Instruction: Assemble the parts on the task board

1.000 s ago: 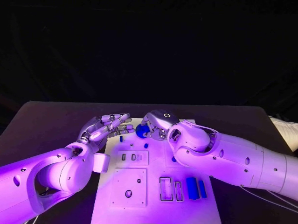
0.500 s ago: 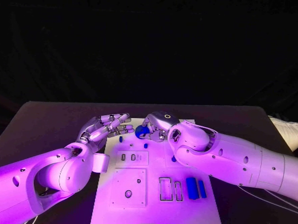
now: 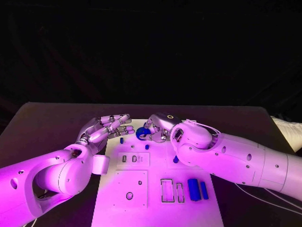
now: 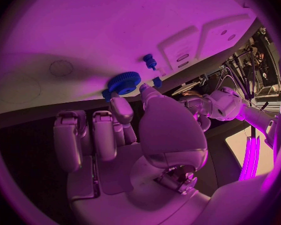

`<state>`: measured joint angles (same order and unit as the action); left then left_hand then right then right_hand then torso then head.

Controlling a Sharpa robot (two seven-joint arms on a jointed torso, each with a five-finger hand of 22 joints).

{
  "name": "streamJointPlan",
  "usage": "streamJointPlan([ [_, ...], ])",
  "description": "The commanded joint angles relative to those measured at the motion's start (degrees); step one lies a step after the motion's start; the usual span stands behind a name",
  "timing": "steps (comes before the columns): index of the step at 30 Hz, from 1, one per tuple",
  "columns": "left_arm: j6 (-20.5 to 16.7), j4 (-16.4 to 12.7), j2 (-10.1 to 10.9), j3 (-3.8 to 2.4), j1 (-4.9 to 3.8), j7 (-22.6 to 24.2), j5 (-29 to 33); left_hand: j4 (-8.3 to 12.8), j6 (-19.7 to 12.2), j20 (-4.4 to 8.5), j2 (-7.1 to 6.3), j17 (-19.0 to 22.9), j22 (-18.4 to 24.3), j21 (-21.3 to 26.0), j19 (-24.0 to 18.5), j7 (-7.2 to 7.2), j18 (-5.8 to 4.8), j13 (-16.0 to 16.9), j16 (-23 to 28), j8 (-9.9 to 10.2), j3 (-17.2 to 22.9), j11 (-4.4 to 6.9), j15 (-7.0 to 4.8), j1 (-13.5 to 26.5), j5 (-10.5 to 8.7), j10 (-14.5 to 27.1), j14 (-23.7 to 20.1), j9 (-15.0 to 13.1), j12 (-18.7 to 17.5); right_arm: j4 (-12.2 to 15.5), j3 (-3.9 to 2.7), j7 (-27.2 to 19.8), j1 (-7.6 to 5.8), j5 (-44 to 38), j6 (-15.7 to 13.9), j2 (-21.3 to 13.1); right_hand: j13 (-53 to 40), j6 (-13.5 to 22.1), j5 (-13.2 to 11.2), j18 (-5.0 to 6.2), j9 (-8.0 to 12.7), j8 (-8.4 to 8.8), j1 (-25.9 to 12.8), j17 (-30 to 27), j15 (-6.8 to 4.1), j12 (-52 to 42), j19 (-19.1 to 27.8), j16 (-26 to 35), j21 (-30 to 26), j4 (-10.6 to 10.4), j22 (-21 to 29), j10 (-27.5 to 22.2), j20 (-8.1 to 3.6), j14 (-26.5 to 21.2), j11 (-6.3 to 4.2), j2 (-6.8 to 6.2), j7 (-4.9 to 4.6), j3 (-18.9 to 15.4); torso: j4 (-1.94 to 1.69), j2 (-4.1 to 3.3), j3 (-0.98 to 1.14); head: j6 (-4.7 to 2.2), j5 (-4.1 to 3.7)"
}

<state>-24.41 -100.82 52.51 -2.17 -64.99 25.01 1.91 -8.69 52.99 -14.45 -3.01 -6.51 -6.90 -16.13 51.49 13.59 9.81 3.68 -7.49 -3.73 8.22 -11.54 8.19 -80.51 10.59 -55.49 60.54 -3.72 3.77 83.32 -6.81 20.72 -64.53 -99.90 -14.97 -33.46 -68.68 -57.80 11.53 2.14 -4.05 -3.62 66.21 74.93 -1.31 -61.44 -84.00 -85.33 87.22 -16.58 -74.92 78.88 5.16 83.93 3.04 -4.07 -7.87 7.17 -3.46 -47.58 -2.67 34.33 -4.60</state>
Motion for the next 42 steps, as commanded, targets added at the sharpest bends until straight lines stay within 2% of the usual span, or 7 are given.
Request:
streamJointPlan([
  [1,0.8,-0.1,-0.1,-0.04,-0.07,0.2,-0.1,0.4,-0.2,-0.04,0.31,-0.1,0.1,0.3,-0.2,0.83,0.52,0.0,0.3,0.1,0.0,0.13,0.32,-0.1,-0.22,0.4,-0.2,0.0,-0.1,-0.3,0.38,1.2,0.47,1.8,0.9,-0.2,-0.3,0.3,0.3,-0.82,-0.1,-0.01,0.4,6.2,0.36,-0.5,-1.9,-0.1,0.3,0.4,-9.7,0.5,0.35,4.3,0.04,0.79,-0.14,-0.1,0.02,0.00,0.01,-0.01,-0.09],
  [10,0.8,0.1,0.0,-0.04,-0.07,0.2,-0.1,0.4,-0.2,-0.04,0.31,-0.1,0.1,0.3,-0.2,0.83,0.52,0.0,0.3,0.1,0.0,0.13,0.32,-0.1,-0.22,0.4,-0.2,0.0,-0.1,2.8,0.28,-4.4,0.73,4.8,-14.1,-3.7,-0.9,0.4,1.6,-0.74,-0.1,0.04,3.2,5.6,0.32,-0.9,-1.6,0.2,0.1,1.6,-9.4,0.6,0.31,4.2,0.00,0.20,-0.16,-0.1,0.14,0.02,0.11,-0.18,-0.12],
  [15,0.8,0.3,0.0,-0.04,-0.06,0.2,0.0,0.4,-0.2,-0.04,0.31,-0.1,0.1,0.3,-0.2,0.83,0.52,0.0,0.3,0.1,0.0,0.13,0.32,-0.1,-0.22,0.4,-0.2,0.0,-0.1,5.5,-0.38,-8.2,0.76,12.2,-16.6,-7.6,-0.9,1.0,0.0,-0.74,0.0,0.10,3.9,5.5,0.43,-0.7,-1.6,0.3,0.1,1.6,-9.4,0.4,0.38,4.2,0.16,-0.25,-0.34,-0.4,0.37,0.23,0.13,-0.26,-0.17],
  [21,0.9,0.4,0.0,-0.03,-0.05,0.2,0.2,0.4,-0.2,-0.04,0.31,-0.1,0.1,0.3,-0.2,0.83,0.52,0.0,0.3,0.1,0.0,0.13,0.32,-0.1,-0.22,0.4,-0.2,0.0,-0.1,7.4,-1.28,-14.9,0.68,23.9,-13.2,-14.9,-1.0,1.3,-2.2,-0.81,0.0,0.02,6.4,6.0,0.50,-0.5,-1.8,0.0,0.2,2.7,-9.7,0.2,0.46,4.3,0.22,-0.46,-0.42,-0.5,1.12,0.52,0.26,-0.02,-0.42],
  [25,1.1,0.5,0.0,-0.03,-0.05,0.2,0.2,0.4,-0.2,-0.04,0.31,-0.1,0.1,0.3,-0.2,0.83,0.52,0.0,0.3,0.1,0.0,0.13,0.32,-0.1,-0.22,0.4,-0.2,0.0,-0.1,6.6,-1.43,-20.7,0.68,29.0,-10.0,-18.5,-1.6,1.0,-1.7,-0.83,0.0,-0.11,10.2,6.3,0.42,-1.1,-1.9,-0.1,0.3,5.2,-9.8,0.3,0.43,4.3,0.12,-0.22,-0.38,0.1,1.78,0.62,0.47,-0.03,-0.32],
  [29,1.2,0.5,0.0,-0.03,-0.04,0.2,0.3,0.5,-0.2,-0.05,0.32,-0.1,0.1,0.3,-0.2,0.84,0.52,0.0,0.3,0.1,0.0,0.13,0.33,0.0,-0.22,0.4,-0.2,0.0,-0.1,5.7,-1.48,-24.4,0.77,29.1,-7.6,-21.0,-2.1,0.2,-1.6,-0.84,-0.1,-0.22,13.5,6.6,0.31,-1.5,-1.9,-0.3,0.3,7.7,-9.9,0.4,0.34,4.4,-0.02,-0.48,-0.33,0.7,2.09,0.60,0.66,0.36,-0.32],
  [42,1.3,0.7,-0.2,-0.02,-0.02,0.3,0.2,0.5,-0.2,-0.05,0.35,-0.1,0.1,0.3,-0.2,0.85,0.52,0.0,0.3,0.1,0.0,0.11,0.33,0.0,-0.23,0.4,-0.2,0.0,-0.1,1.3,-1.50,-27.9,2.35,24.2,-5.6,-24.3,-1.8,0.4,-2.6,-0.79,0.0,0.07,15.3,6.6,0.37,-0.9,-1.7,-0.2,0.2,9.4,-9.7,0.2,0.34,4.3,0.06,-1.27,-0.45,0.7,1.81,0.59,0.55,0.54,-1.22],
])
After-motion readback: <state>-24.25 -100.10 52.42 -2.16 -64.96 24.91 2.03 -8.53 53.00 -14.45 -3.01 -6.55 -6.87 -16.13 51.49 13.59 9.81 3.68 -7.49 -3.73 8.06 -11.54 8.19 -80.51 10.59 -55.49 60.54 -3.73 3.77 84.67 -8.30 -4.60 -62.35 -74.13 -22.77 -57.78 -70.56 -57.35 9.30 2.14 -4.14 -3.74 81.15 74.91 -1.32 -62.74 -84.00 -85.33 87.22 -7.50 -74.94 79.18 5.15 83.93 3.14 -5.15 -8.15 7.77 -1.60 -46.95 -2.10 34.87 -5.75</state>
